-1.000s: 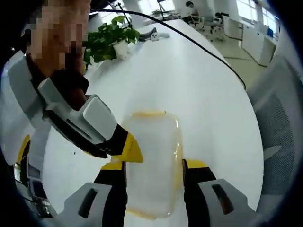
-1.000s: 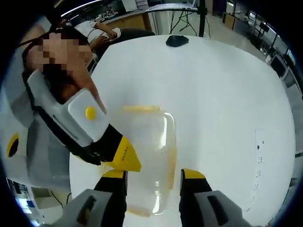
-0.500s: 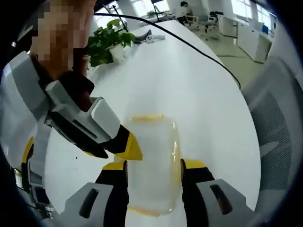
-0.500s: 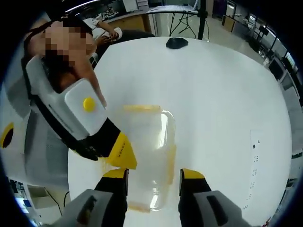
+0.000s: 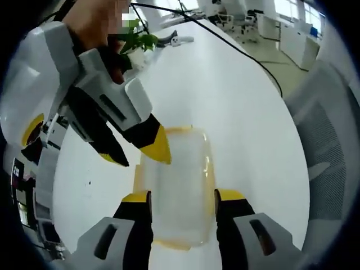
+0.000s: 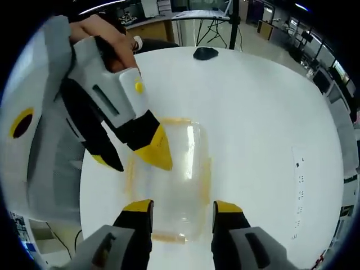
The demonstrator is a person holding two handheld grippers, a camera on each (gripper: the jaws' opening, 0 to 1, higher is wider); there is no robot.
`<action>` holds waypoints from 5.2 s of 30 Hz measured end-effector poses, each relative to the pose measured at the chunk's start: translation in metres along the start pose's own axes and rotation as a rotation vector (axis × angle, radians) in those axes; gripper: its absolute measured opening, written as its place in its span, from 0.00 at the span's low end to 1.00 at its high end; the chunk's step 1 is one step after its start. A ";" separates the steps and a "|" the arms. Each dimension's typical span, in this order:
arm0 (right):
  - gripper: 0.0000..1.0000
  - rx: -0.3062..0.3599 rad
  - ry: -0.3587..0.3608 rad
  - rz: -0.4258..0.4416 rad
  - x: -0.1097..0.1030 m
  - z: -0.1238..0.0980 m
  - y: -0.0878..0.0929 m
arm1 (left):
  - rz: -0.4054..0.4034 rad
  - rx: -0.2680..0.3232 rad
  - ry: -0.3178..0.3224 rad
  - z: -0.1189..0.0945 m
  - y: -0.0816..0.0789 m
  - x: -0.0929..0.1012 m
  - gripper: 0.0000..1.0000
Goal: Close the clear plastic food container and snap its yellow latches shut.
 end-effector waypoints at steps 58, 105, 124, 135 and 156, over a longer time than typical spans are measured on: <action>0.99 0.035 0.154 -0.017 -0.044 0.032 0.028 | -0.063 -0.149 0.053 0.028 0.039 -0.017 0.99; 0.81 -0.038 0.172 -0.064 -0.049 0.047 0.026 | -0.049 -0.208 0.023 0.039 0.049 -0.019 0.81; 0.81 -0.025 0.167 -0.089 -0.057 0.058 -0.011 | -0.077 -0.208 0.009 0.019 0.083 -0.007 0.80; 0.81 -0.018 0.166 -0.090 -0.056 0.062 -0.023 | -0.080 -0.213 0.008 0.013 0.094 -0.006 0.80; 0.81 -0.019 0.164 -0.094 -0.056 0.067 -0.036 | -0.085 -0.217 0.005 0.007 0.105 -0.006 0.80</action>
Point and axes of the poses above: the point that each gripper's makers call its tool centre point, and the gripper's own axes: z roughly forward along the fingers, x roughly to its right, y roughly out of its underside, the point moved 8 cm from there along -z, roughly backward along the fingers, and after that the axes turned 11 degrees about y, right-handed, at the moved point
